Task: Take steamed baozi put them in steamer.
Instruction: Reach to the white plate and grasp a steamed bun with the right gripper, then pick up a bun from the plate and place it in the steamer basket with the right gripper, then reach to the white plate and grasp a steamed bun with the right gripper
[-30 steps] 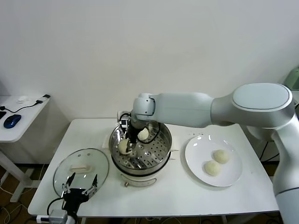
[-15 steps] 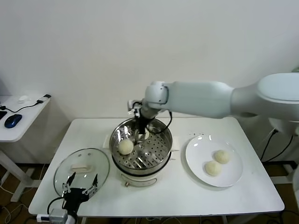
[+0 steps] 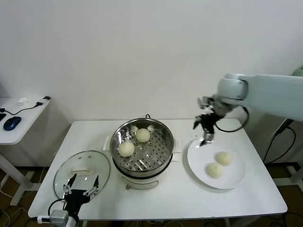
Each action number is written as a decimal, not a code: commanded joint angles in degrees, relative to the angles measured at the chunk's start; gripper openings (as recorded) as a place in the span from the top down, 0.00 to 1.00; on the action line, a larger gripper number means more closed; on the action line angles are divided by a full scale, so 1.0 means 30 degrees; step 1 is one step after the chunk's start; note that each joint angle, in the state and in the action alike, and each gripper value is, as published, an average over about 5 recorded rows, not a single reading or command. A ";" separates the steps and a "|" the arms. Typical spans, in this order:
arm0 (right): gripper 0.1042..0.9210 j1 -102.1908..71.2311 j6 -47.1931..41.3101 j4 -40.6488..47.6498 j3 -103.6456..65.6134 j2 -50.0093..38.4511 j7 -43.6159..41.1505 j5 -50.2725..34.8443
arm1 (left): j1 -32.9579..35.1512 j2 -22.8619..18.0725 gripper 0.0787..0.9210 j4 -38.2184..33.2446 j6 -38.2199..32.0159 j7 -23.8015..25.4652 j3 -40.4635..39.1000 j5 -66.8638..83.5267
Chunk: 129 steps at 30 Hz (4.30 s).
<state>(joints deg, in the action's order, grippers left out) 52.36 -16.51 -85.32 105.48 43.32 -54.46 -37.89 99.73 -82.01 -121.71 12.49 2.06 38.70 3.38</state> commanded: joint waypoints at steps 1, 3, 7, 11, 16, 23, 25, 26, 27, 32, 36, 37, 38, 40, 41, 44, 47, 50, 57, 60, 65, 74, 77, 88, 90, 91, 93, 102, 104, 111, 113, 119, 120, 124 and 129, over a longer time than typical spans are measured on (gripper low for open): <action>0.12 -0.4709 -0.0134 -0.0023 -0.0963 -0.3545 0.0477 0.4103 | -0.0035 -0.0067 0.12 0.0043 0.0002 0.0016 -0.0002 -0.0034; 0.12 -0.6085 -0.0390 0.0380 -0.1976 -0.3282 0.0827 0.4308 | -0.0043 -0.0112 0.12 0.0079 0.0000 0.0026 -0.0016 -0.0074; 0.12 -0.8422 -0.0977 0.1281 -0.3864 -0.2606 0.1727 0.4689 | -0.0030 -0.0184 0.12 0.0132 -0.0001 0.0034 -0.0058 -0.0139; 0.12 -0.9871 -0.1503 0.2453 -0.5286 -0.1889 0.2448 0.4956 | 0.0025 -0.0207 0.12 0.0156 -0.0036 0.0035 -0.0076 -0.0170; 0.12 -1.0747 -0.1658 0.3297 -0.6059 -0.1316 0.2642 0.5128 | 0.0157 -0.0171 0.12 0.0145 -0.0109 0.0032 -0.0033 -0.0164; 0.12 -1.1362 -0.1783 0.3723 -0.6459 -0.0918 0.2639 0.5046 | 0.0204 -0.0221 0.12 0.0182 -0.0055 0.0028 -0.0054 -0.0167; 0.12 -1.1406 -0.1770 0.3724 -0.6436 -0.0893 0.2580 0.5061 | 0.0203 -0.0223 0.12 0.0204 -0.0044 0.0024 -0.0049 -0.0165; 0.12 -1.1437 -0.1765 0.3737 -0.6442 -0.0887 0.2567 0.5077 | 0.0207 -0.0221 0.12 0.0214 -0.0039 0.0022 -0.0045 -0.0162; 0.12 -1.1473 -0.1766 0.3759 -0.6455 -0.0881 0.2560 0.5102 | 0.0210 -0.0218 0.12 0.0223 -0.0034 0.0018 -0.0041 -0.0160; 0.12 -1.1561 -0.1827 0.3888 -0.6596 -0.0828 0.2610 0.5293 | 0.0215 -0.0217 0.12 0.0269 -0.0028 0.0000 -0.0048 -0.0158; 0.19 -1.1444 -0.1807 0.3879 -0.6778 -0.0809 0.2535 0.5272 | 0.0180 -0.0212 0.12 0.0244 -0.0005 -0.0011 -0.0056 -0.0169; 0.23 -1.1339 -0.1765 0.3804 -0.6763 -0.0833 0.2454 0.5254 | 0.0165 -0.0209 0.12 0.0239 -0.0003 -0.0013 -0.0056 -0.0168; 0.26 -1.1208 -0.1712 0.3703 -0.6732 -0.0875 0.2354 0.5231 | 0.0150 -0.0208 0.12 0.0236 0.0000 -0.0016 -0.0057 -0.0170; 0.31 -1.0773 -0.1540 0.3462 -0.6609 -0.0999 0.2122 0.5203 | 0.0134 -0.0213 0.12 0.0235 0.0010 -0.0026 -0.0064 -0.0175; 0.33 -1.0435 -0.1416 0.3302 -0.6494 -0.1086 0.1962 0.5181 | 0.0134 -0.0217 0.12 0.0229 0.0014 -0.0031 -0.0071 -0.0182; 0.34 -0.8648 -0.0809 0.2819 -0.5859 -0.1301 0.1266 0.5135 | 0.0168 -0.0234 0.12 0.0167 0.0010 -0.0035 -0.0090 -0.0217; 0.33 -0.5478 0.0021 0.2321 -0.4477 -0.0997 0.0266 0.4684 | 0.0238 -0.0222 0.12 0.0078 -0.0024 -0.0033 -0.0086 -0.0231; 0.32 -0.1464 0.1083 0.2180 -0.2465 0.0411 -0.0890 0.3726 | 0.0332 -0.0115 0.12 0.0010 -0.0108 -0.0041 -0.0079 -0.0200; 0.32 0.4212 0.6001 0.2792 -0.3287 0.4906 -0.3279 0.2890 | 0.0307 -0.0056 0.12 -0.0318 -0.0049 0.0000 -0.0243 -0.0266; 0.32 0.4663 0.7650 0.1478 -0.4605 0.6674 -0.3560 0.2761 | 0.0211 -0.0105 0.12 -0.0391 0.0060 0.0031 -0.0278 -0.0396; 0.32 0.3114 0.9222 -0.1456 -0.5959 0.8999 -0.3383 0.3030 | 0.0033 -0.0257 0.12 -0.0476 0.0229 0.0055 -0.0295 -0.0549; 0.32 -0.1855 1.1822 -0.1970 -0.6181 1.0557 -0.2183 0.9306 | 0.0260 -0.0405 0.12 -0.0540 0.0248 0.0047 -0.0231 -0.0664; 0.32 -0.2965 1.2124 -0.1262 -0.6070 1.0726 -0.1716 1.0484 | 0.0308 -0.0451 0.12 -0.0511 0.0248 0.0041 -0.0202 -0.0767; 0.32 -0.5822 1.2228 0.1596 -0.6019 1.1797 -0.0669 1.1870 | 0.0569 -0.0533 0.12 -0.0448 0.0132 0.0008 -0.0178 -0.0922; 0.32 -0.6015 1.2194 0.1805 -0.6011 1.1965 -0.0562 1.1899 | 0.0592 -0.0533 0.12 -0.0444 0.0101 -0.0001 -0.0169 -0.0918; 0.32 -0.6108 1.2179 0.1940 -0.6015 1.2059 -0.0476 1.1925 | 0.0598 -0.0532 0.12 -0.0436 0.0082 -0.0007 -0.0161 -0.0911; 0.32 -0.6232 1.2175 0.2210 -0.6059 1.2199 -0.0347 1.1980 | 0.0606 -0.0529 0.12 -0.0420 0.0048 -0.0020 -0.0146 -0.0889; 0.21 -0.4865 1.2957 0.2558 -0.6005 1.1964 -0.1658 1.0458 | 0.0614 -0.0481 0.12 -0.0449 -0.0030 -0.0035 -0.0089 -0.0776; 0.15 -0.4313 1.3239 0.2577 -0.5962 1.1775 -0.1987 0.9677 | 0.0587 -0.0474 0.12 -0.0459 -0.0031 -0.0033 -0.0094 -0.0765; 0.12 -0.0970 1.3241 0.2720 -0.5449 0.9395 -0.4019 0.5143 | 0.0672 -0.0478 0.12 -0.0681 -0.0051 0.0006 -0.0194 -0.0772; 0.12 0.0177 1.2990 0.3409 -0.4779 0.8088 -0.4582 0.3758 | 0.0746 -0.0427 0.12 -0.0753 -0.0072 0.0012 -0.0186 -0.0752; 0.12 0.2346 0.9571 0.5905 -0.1798 0.4004 -0.4726 0.1970 | 0.0626 -0.0326 0.12 -0.0737 -0.0081 0.0029 -0.0212 -0.0631; 0.12 0.2458 0.8838 0.6084 -0.1349 0.3336 -0.4706 0.1893 | 0.0556 -0.0318 0.12 -0.0719 -0.0072 0.0031 -0.0222 -0.0598; 0.12 0.1751 0.7025 0.6073 -0.0208 0.0828 -0.4645 0.2283 | 0.0307 -0.0270 0.12 -0.0656 -0.0052 0.0037 -0.0240 -0.0466; 0.12 -0.1144 0.5401 0.5743 -0.0953 -0.1736 -0.3834 0.3860 | 0.0208 -0.0304 0.12 -0.0731 -0.0011 0.0039 -0.0173 -0.0307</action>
<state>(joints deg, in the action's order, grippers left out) 52.97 10.40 -70.66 98.97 54.76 -66.51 -25.77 100.62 -82.98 -123.83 12.43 2.16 38.22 2.29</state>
